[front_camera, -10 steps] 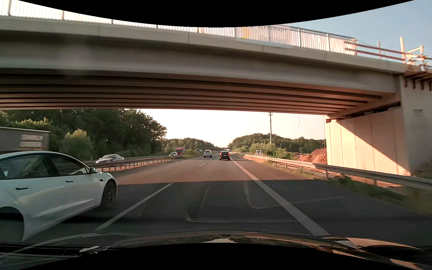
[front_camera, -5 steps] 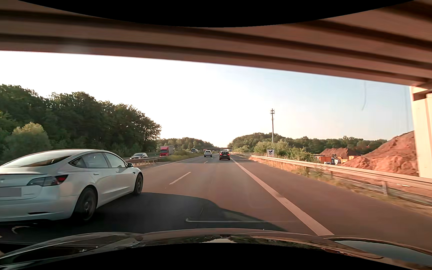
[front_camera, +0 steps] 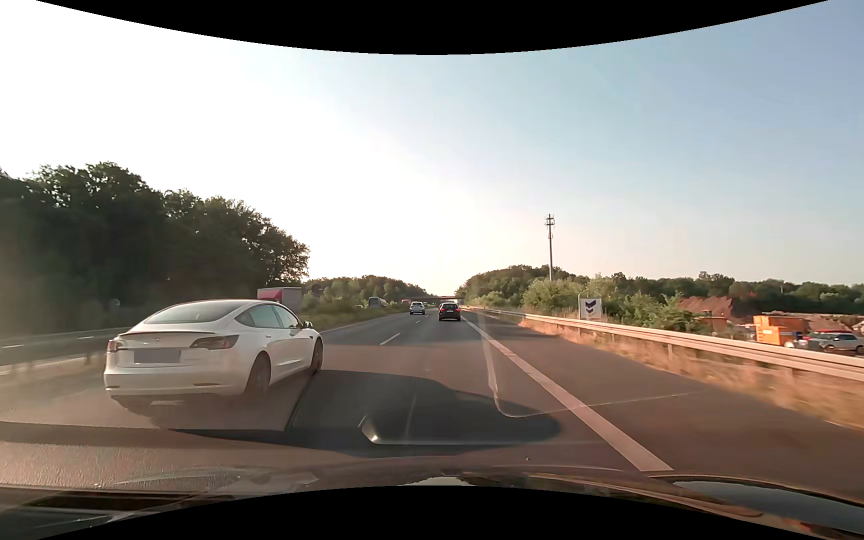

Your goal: Follow the waypoints while adhering to traffic rules and regulations

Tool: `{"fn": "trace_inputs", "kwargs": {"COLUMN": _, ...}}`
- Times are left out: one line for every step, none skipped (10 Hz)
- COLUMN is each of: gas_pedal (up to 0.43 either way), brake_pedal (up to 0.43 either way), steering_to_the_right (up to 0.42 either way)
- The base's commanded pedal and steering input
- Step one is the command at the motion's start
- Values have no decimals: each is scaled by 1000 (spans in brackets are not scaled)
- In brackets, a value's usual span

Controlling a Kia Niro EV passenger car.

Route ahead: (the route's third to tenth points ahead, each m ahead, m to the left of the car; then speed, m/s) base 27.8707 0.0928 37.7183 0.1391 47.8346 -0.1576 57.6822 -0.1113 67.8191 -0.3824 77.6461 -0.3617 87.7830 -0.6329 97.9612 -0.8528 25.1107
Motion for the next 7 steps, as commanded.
{"fn": "trace_inputs", "kwargs": {"gas_pedal": 169, "brake_pedal": 0, "steering_to_the_right": -2}}
{"fn": "trace_inputs", "kwargs": {"gas_pedal": 79, "brake_pedal": 0, "steering_to_the_right": -2}}
{"fn": "trace_inputs", "kwargs": {"gas_pedal": 0, "brake_pedal": 0, "steering_to_the_right": -1}}
{"fn": "trace_inputs", "kwargs": {"gas_pedal": 0, "brake_pedal": 0, "steering_to_the_right": -2}}
{"fn": "trace_inputs", "kwargs": {"gas_pedal": 0, "brake_pedal": 0, "steering_to_the_right": -2}}
{"fn": "trace_inputs", "kwargs": {"gas_pedal": 0, "brake_pedal": 0, "steering_to_the_right": -2}}
{"fn": "trace_inputs", "kwargs": {"gas_pedal": 118, "brake_pedal": 0, "steering_to_the_right": -2}}
